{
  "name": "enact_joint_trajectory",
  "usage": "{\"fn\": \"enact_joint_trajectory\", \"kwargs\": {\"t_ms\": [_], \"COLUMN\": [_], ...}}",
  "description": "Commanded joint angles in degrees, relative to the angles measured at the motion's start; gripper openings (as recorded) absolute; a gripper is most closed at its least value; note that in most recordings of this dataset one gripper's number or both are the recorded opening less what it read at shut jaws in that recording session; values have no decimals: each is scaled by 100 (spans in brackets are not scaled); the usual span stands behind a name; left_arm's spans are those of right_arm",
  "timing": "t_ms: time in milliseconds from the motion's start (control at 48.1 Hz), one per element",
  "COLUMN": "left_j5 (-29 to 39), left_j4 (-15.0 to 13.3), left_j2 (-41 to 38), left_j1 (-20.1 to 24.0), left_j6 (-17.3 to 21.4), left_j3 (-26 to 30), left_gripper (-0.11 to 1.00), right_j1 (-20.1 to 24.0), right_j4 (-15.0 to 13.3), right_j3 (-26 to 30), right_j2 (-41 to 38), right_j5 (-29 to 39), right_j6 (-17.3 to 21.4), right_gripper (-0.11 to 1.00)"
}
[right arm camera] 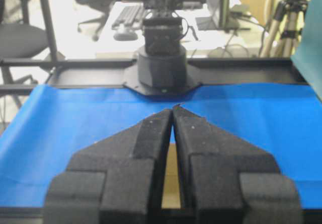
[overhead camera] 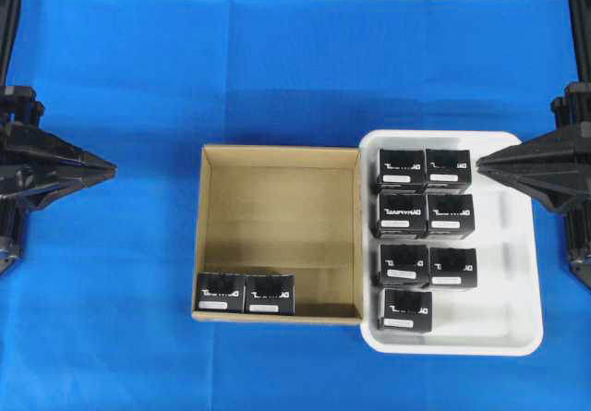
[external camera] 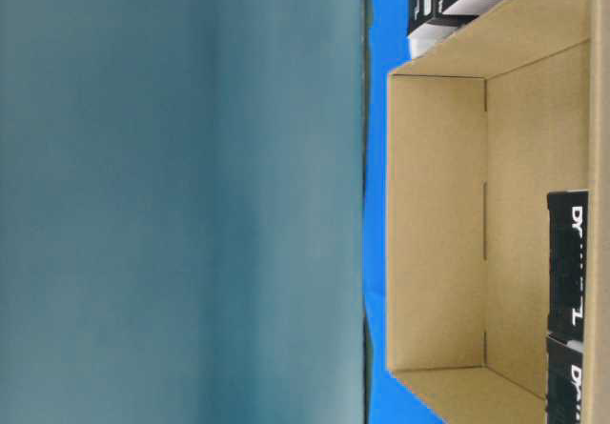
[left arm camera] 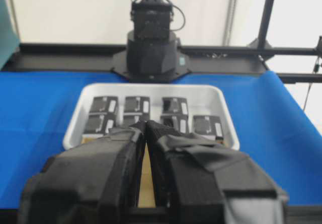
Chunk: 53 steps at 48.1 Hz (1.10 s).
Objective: Pick the box from inside the cardboard box.
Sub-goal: 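Swing the right gripper over the cardboard box toward the two black boxes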
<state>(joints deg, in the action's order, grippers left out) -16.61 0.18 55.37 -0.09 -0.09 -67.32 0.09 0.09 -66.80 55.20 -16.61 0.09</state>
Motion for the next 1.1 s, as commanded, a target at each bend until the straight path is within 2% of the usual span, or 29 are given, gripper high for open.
{"fn": "enact_joint_trajectory", "kwargs": {"t_ms": [0,62,146,250,395,582,791,936,1082], "left_j5": [35,62,79,167,615,1169,1424,1485,1494], "left_j4": [79,79,79,88,88,79,79,79,79], "left_j2": [-79,-79,-88,-70,62,132,123,97,79], "left_j1": [114,149,202,220,211,211,211,220,220], "left_j6": [-9,0,26,-18,-79,-158,-369,-413,-422], "left_j3": [220,281,299,308,360,510,562,554,554], "left_gripper": [14,15,4,-4,-5,-5,-5,-5,-5], "right_j1": [26,-26,-79,-79,-62,44,352,352,352], "right_j4": [26,290,527,554,545,545,545,545,483], "right_j3": [26,44,123,264,659,1538,2707,3639,4430], "right_j2": [-70,-88,-123,-237,-615,-1775,-3313,-4351,-5133], "right_j5": [-18,158,650,1521,2487,3639,5001,5897,6451], "right_j6": [62,114,246,466,817,1266,1274,1248,1178], "right_gripper": [14,17,7,4,4,4,4,4,4]}}
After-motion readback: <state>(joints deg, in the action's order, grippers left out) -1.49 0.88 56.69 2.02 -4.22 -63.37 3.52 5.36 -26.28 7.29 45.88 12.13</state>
